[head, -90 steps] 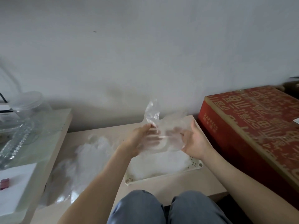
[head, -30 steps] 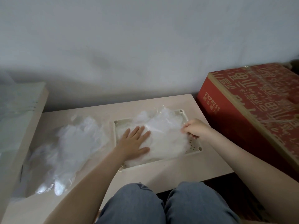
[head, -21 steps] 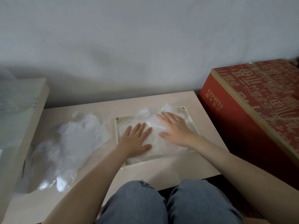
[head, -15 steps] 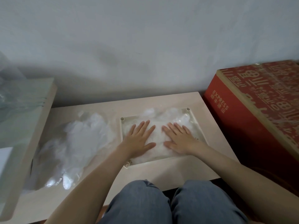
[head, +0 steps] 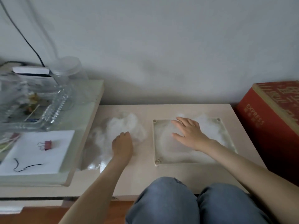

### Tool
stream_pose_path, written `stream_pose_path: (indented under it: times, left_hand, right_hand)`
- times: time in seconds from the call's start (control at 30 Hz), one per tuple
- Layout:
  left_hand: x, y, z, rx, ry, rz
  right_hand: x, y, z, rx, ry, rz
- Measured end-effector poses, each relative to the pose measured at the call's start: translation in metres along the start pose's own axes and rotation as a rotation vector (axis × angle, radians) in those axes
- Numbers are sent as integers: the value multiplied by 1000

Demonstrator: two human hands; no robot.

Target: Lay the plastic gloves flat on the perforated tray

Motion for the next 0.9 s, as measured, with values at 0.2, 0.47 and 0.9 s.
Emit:
stream_pose_path:
  times: [0.2,0.47,0.9]
  left_hand:
    - [-30,0,-21,-137,-432,147]
    - [-107,-12,49,-36,-2201,-389]
    - [-83,-27,132,246,-2303,-856]
  right_hand:
    - [-3,11,-20,22,160,-24]
    - [7,16,-37,266,1387,-187]
    - [-30,-11,16,218,1706,-8]
Point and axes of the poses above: each hand's wrist, its own y-axis towards the middle knuckle, its own x-axis out of the palm, z = x × y, the point moved 8 cm from there along y, towards the middle knuckle
